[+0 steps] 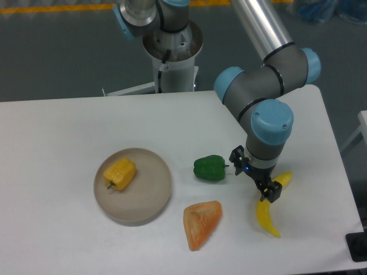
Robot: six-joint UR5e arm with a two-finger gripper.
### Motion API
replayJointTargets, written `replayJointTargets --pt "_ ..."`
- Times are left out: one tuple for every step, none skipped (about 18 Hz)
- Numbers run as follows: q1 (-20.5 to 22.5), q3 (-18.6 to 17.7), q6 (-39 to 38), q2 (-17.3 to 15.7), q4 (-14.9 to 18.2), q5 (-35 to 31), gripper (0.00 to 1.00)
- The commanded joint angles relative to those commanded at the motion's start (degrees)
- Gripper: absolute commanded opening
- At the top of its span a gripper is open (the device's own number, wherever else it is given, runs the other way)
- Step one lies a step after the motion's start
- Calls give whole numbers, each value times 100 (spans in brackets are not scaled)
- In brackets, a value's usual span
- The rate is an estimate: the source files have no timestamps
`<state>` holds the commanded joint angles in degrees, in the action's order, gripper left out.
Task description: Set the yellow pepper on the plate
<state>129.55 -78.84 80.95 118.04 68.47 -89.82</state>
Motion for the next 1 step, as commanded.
replayJointTargets --pt "0 0 0 0 0 0 100"
